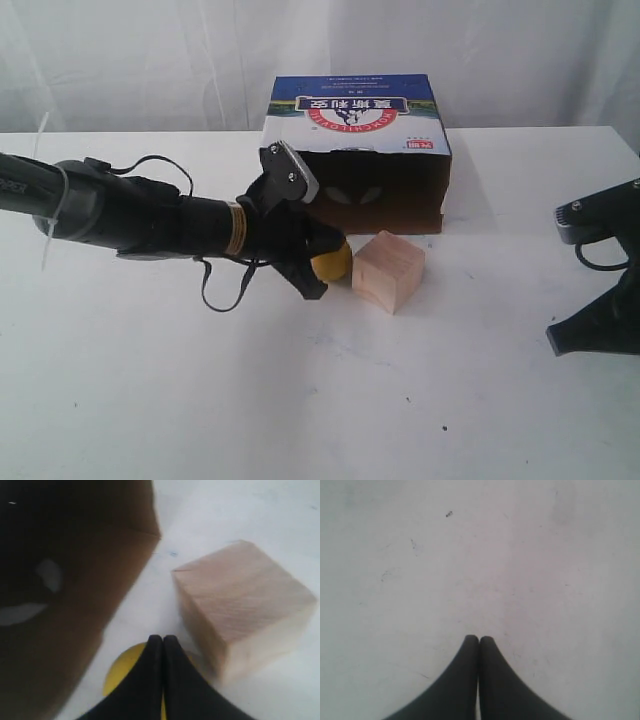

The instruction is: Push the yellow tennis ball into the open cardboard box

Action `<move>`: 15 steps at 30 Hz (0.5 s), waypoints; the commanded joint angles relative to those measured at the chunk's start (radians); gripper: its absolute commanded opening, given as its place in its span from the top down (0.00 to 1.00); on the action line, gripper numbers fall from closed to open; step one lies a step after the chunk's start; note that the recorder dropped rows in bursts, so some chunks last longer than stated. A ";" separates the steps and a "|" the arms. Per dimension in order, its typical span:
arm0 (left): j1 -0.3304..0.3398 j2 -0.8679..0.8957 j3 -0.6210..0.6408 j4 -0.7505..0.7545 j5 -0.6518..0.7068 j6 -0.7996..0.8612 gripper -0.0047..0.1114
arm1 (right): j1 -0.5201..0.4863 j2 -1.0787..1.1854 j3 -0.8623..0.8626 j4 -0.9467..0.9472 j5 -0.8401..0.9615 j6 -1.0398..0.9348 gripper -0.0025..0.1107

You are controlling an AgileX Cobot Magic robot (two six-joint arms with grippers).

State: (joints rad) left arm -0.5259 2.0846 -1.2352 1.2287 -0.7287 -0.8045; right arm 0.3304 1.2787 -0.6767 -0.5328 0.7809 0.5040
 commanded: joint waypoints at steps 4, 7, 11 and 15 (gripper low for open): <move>0.008 0.085 -0.141 -0.215 0.269 0.349 0.96 | -0.005 -0.006 0.004 0.039 0.020 -0.007 0.98; 0.031 0.079 -0.189 -0.243 0.206 0.335 0.96 | -0.005 -0.006 0.004 0.064 0.022 -0.007 0.98; 0.062 0.029 -0.210 -0.256 0.148 0.256 0.96 | -0.005 -0.006 0.004 0.076 0.019 -0.007 0.98; 0.086 -0.032 -0.179 -0.194 0.140 0.170 0.96 | -0.005 -0.006 0.004 0.089 0.001 -0.007 0.98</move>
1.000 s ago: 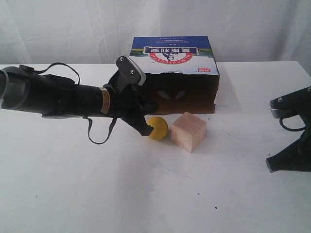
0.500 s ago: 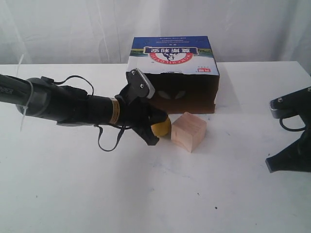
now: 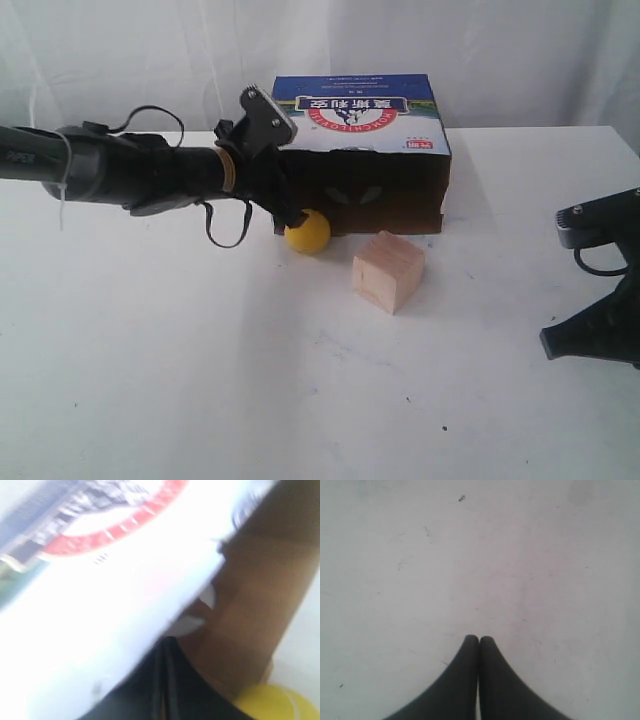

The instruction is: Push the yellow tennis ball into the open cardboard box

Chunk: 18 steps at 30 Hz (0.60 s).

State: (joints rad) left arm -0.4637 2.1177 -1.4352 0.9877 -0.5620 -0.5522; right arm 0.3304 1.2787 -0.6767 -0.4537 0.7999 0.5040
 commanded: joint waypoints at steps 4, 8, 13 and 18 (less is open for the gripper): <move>0.024 -0.127 0.090 0.080 -0.049 -0.087 0.96 | -0.005 -0.006 0.004 0.012 -0.044 -0.007 0.98; 0.024 -0.212 0.176 0.192 -0.054 -0.203 0.96 | -0.005 -0.006 0.004 0.012 -0.046 -0.007 0.98; 0.024 -0.311 0.292 0.472 -0.135 -0.394 0.96 | -0.005 -0.006 0.004 0.012 -0.046 -0.007 0.98; 0.024 -0.372 0.376 0.600 -0.181 -0.533 0.96 | -0.005 -0.006 0.004 0.012 -0.046 -0.007 0.98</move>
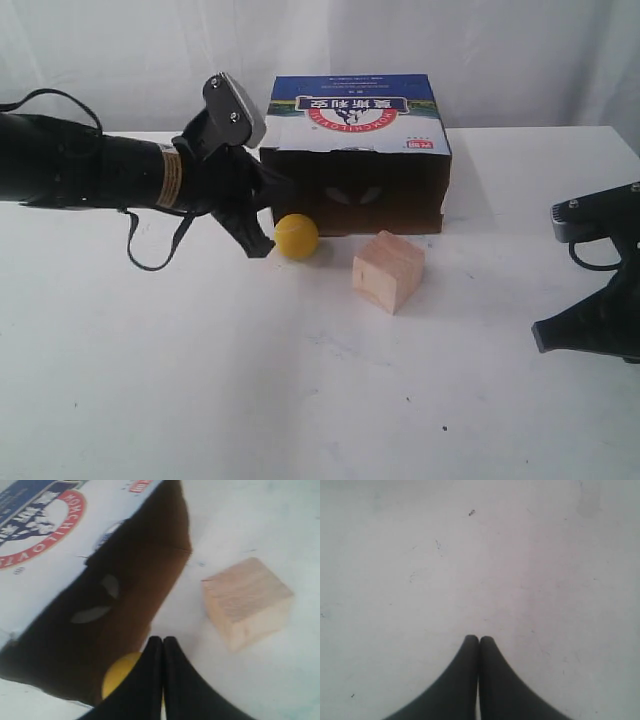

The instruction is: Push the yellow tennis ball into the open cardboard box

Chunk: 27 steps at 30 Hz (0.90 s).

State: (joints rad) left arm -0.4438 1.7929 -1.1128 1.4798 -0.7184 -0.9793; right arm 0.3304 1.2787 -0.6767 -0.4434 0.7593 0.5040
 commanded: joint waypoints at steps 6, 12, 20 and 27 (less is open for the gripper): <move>0.004 -0.043 0.137 0.204 0.111 -0.169 0.96 | -0.005 -0.006 0.004 0.002 -0.005 -0.007 0.98; 0.004 0.011 0.173 0.236 0.226 -0.134 0.96 | -0.005 -0.006 0.004 0.002 -0.005 -0.007 0.98; 0.004 0.220 0.063 -0.046 0.202 0.166 0.96 | -0.005 -0.006 0.004 0.002 -0.004 -0.007 0.98; 0.004 0.379 -0.178 -0.185 0.129 0.265 0.96 | -0.005 -0.006 0.004 0.006 0.011 -0.007 0.98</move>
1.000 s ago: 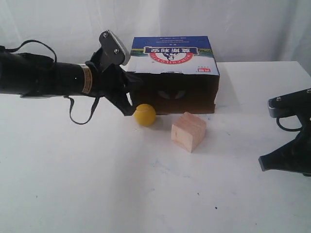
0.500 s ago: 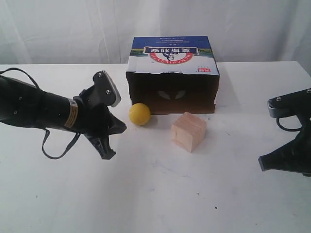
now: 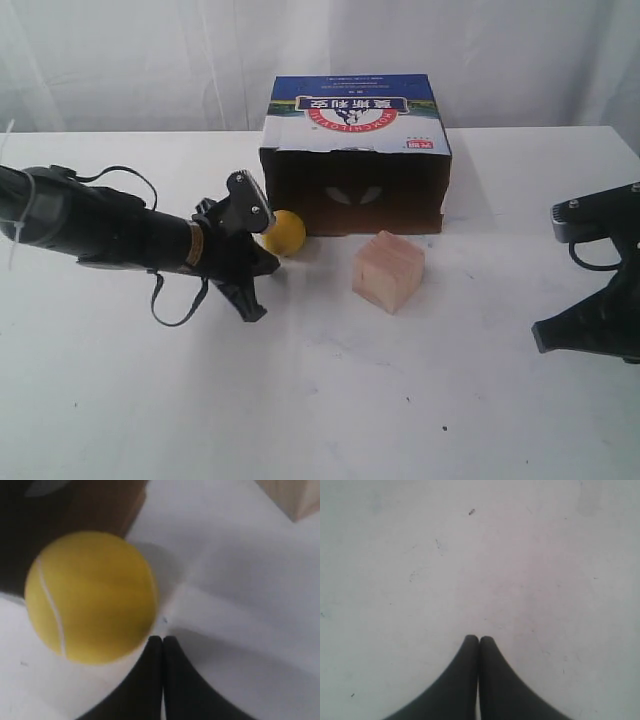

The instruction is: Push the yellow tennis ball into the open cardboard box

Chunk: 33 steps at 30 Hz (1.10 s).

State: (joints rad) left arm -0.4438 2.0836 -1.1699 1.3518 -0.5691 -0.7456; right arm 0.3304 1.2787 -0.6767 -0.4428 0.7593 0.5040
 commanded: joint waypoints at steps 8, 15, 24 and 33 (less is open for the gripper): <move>0.004 0.091 -0.250 -0.110 -0.091 -0.088 0.96 | -0.005 -0.006 0.004 0.050 0.015 -0.007 0.98; 0.004 0.031 -0.201 0.179 -0.104 -0.469 0.96 | -0.005 -0.006 0.004 0.035 0.021 -0.007 0.98; 0.006 -0.376 0.173 0.116 0.320 -0.499 0.96 | -0.005 -0.028 0.000 -0.089 0.021 -0.003 0.98; 0.006 -0.993 0.505 0.031 0.878 -0.538 0.96 | -0.031 -0.358 0.013 -0.356 0.006 0.362 0.98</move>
State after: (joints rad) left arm -0.4413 1.2478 -0.7378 1.4023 0.1368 -1.2517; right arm 0.3212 1.0602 -0.6767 -0.6868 0.7702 0.7072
